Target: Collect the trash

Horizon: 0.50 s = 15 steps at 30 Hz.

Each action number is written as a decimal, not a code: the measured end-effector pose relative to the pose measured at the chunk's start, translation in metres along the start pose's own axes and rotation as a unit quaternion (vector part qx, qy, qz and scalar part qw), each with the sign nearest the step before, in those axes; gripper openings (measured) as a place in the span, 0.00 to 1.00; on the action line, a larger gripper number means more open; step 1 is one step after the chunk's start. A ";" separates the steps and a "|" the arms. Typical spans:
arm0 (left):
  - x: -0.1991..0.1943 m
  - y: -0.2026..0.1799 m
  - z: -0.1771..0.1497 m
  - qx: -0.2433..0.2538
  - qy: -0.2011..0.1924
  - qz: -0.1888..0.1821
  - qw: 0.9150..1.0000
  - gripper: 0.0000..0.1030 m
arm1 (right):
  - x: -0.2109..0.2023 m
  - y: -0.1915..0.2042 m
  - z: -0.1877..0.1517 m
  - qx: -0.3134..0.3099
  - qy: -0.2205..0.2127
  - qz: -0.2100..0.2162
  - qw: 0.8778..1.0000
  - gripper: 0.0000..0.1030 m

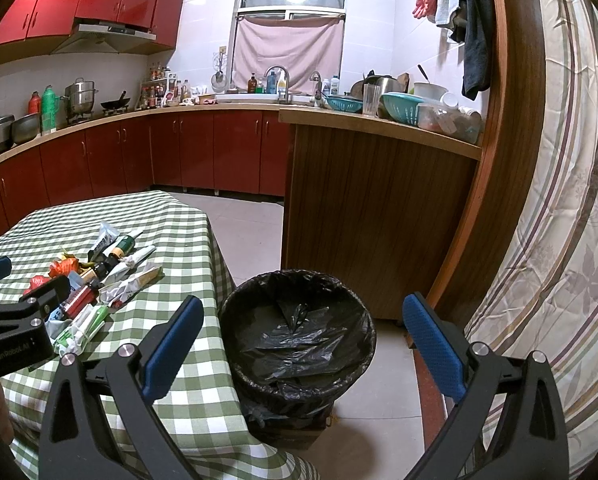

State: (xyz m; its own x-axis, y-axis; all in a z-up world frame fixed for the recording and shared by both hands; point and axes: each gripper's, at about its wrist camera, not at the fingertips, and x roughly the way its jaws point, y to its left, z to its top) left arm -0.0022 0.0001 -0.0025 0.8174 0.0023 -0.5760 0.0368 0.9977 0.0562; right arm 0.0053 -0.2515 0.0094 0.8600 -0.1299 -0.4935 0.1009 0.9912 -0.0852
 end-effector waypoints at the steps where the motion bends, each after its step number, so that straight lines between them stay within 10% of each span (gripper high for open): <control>1: 0.000 0.000 0.000 0.000 0.000 0.000 1.000 0.96 | 0.000 0.000 0.000 0.000 0.000 0.000 1.000 0.94; 15: 0.000 -0.001 -0.001 -0.001 0.002 0.000 1.000 0.96 | -0.001 0.001 0.000 0.000 0.000 0.000 1.000 0.94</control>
State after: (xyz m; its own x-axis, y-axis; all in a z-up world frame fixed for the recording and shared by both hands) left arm -0.0021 -0.0006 -0.0032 0.8147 0.0017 -0.5799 0.0362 0.9979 0.0537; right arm 0.0050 -0.2509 0.0098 0.8601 -0.1297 -0.4933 0.1002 0.9913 -0.0859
